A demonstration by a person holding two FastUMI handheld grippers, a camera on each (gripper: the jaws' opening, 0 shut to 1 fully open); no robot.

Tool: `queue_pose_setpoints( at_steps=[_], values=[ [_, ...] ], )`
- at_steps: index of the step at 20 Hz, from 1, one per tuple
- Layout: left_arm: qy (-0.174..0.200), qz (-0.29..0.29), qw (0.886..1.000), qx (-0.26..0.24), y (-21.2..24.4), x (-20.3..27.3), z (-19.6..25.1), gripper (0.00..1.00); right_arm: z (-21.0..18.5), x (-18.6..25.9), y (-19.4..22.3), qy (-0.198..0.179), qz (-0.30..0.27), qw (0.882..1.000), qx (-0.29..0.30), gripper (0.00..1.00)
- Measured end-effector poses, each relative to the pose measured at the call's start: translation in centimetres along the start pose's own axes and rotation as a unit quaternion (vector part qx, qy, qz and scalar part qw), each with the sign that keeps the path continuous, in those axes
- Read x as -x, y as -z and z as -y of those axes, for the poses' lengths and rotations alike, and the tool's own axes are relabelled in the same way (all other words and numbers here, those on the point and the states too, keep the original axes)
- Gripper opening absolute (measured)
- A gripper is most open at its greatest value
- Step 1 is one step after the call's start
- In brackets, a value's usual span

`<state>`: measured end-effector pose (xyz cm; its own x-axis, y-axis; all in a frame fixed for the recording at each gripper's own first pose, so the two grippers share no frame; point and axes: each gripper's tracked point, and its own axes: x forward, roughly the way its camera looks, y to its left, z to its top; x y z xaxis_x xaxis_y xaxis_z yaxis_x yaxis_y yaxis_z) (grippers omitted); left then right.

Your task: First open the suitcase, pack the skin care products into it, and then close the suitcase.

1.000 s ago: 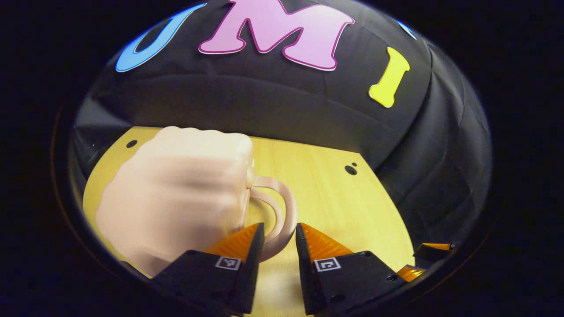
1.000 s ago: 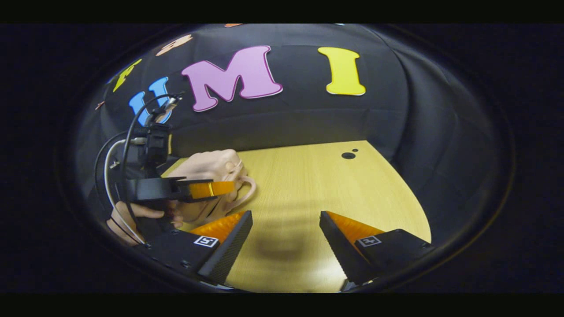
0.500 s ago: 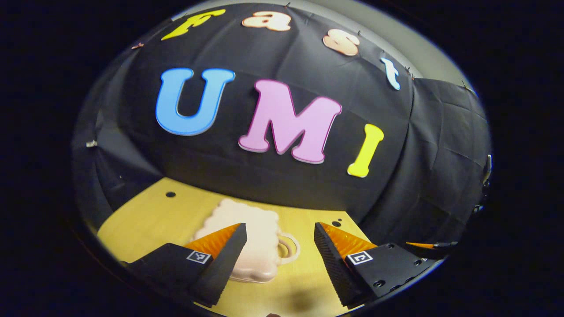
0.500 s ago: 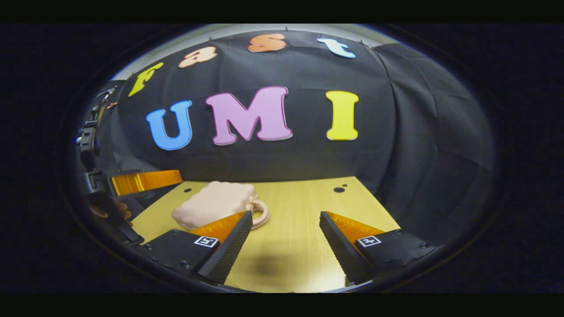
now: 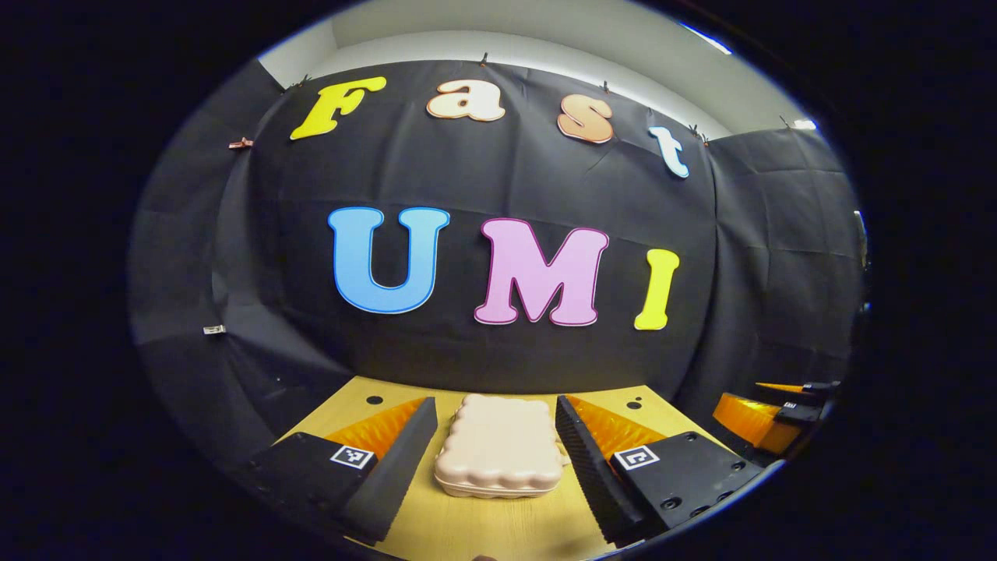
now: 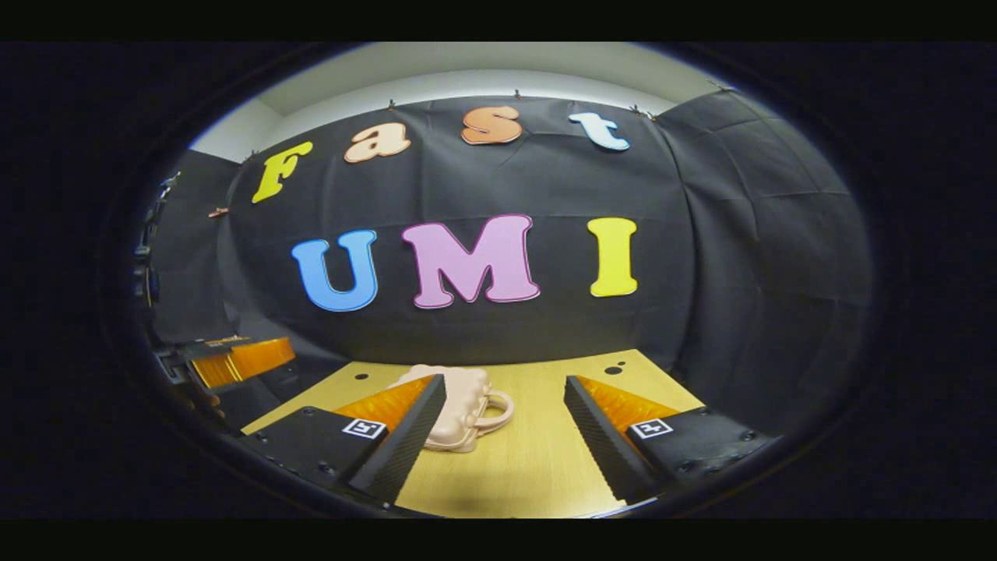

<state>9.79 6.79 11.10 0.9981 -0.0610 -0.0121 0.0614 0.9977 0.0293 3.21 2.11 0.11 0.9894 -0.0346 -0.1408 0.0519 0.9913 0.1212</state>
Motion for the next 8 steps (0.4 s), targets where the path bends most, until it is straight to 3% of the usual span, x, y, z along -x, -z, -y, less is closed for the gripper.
queue_pose_setpoints(
  at_steps=[3, 8],
  values=[
    [-0.001, -0.041, 0.999, 0.010, 3.4, 1.1, -1.1, 0.96, -0.7, 0.9, 0.9, 0.004, -0.012, 1.000, 0.003, 0.97],
    [-0.020, -0.024, 1.000, -0.003, 2.5, 1.9, -2.7, 0.96, -1.9, 1.2, 1.1, -0.011, -0.013, 1.000, 0.001, 0.97]
  ],
)
